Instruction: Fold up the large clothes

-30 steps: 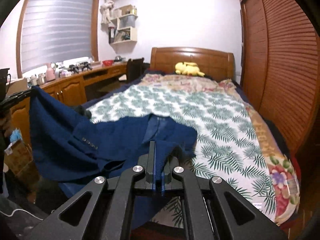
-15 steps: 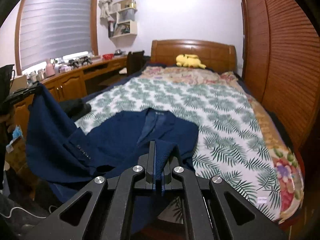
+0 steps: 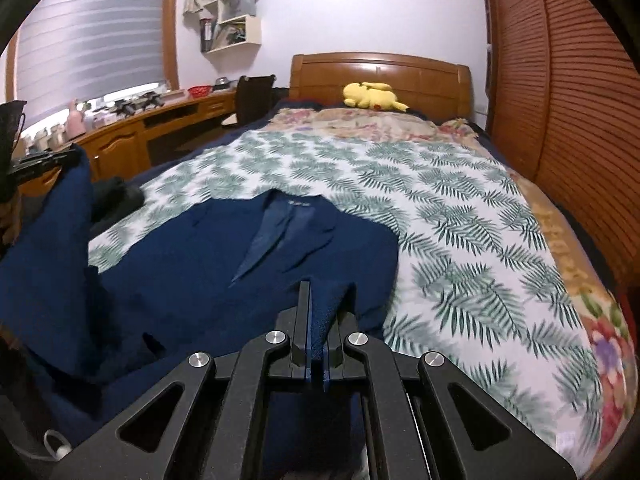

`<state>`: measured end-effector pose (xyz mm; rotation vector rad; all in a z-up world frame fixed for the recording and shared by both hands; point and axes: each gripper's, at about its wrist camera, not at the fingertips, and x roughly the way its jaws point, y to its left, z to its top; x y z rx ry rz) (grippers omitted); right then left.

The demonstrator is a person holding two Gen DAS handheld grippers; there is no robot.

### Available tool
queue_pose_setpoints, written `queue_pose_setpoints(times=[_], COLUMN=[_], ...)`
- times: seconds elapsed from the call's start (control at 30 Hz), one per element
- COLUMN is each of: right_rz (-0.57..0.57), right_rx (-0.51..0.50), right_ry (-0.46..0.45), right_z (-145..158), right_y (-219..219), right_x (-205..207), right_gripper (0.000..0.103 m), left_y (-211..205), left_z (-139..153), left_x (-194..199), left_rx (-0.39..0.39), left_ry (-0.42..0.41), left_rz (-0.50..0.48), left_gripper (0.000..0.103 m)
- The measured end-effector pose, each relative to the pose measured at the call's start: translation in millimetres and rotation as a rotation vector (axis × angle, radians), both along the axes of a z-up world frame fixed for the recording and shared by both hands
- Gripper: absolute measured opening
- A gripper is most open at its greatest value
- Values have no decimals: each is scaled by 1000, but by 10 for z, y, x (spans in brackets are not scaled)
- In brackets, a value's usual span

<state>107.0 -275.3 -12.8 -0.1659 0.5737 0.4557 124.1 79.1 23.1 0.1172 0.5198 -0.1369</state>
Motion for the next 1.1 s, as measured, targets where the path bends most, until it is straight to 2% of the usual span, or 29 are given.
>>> queue_pose_setpoints(times=[0.13, 0.3, 0.4, 0.5, 0.6, 0.73, 0.83, 0.87, 0.93, 0.97, 1.0, 1.03, 1.1], right_rz=[-20, -49, -102, -184, -229, -246, -233, -230, -224, -212, -199, -193, -190], right_rx=[-28, -86, -131, -141, -145, -175, -176, -185, -196, -190, -176, -168, -167], right_ry=[-14, -99, -165, -210, -179, -120, -43, -21, -16, -17, -17, -17, -20], right_z=[45, 291, 419, 448, 278, -58, -242, -296, -353, -361, -360, -358, -340], right_y=[107, 305, 386, 387, 386, 402, 393, 405, 409, 408, 407, 452, 512], right_x=[577, 1295, 1717, 2029, 2231, 2323, 2346, 2352, 2318, 2294, 2269, 2228, 2179], right_gripper=[0, 0, 0, 0, 0, 1, 5, 10, 33, 57, 65, 65, 65], left_y=[15, 67, 123, 219, 271, 264, 161, 120, 37, -10, -34, -62, -93], left_z=[19, 86, 133, 141, 91, -62, -152, -175, -197, -200, -184, -157, -123], left_x=[496, 1089, 1377, 1581, 1728, 1876, 1855, 1832, 1777, 1745, 1721, 1675, 1586], left_rx=[2, -20, 17, 9, -14, -51, -34, -21, 4, 31, 52, 70, 57], left_ry=[-13, -36, -84, -89, -63, 19, 54, 60, 66, 64, 54, 39, 34], left_rz=[37, 90, 142, 167, 164, 149, 132, 125, 100, 97, 103, 107, 89], left_gripper=[1, 1, 1, 1, 1, 1, 2, 2, 3, 5, 5, 7, 9])
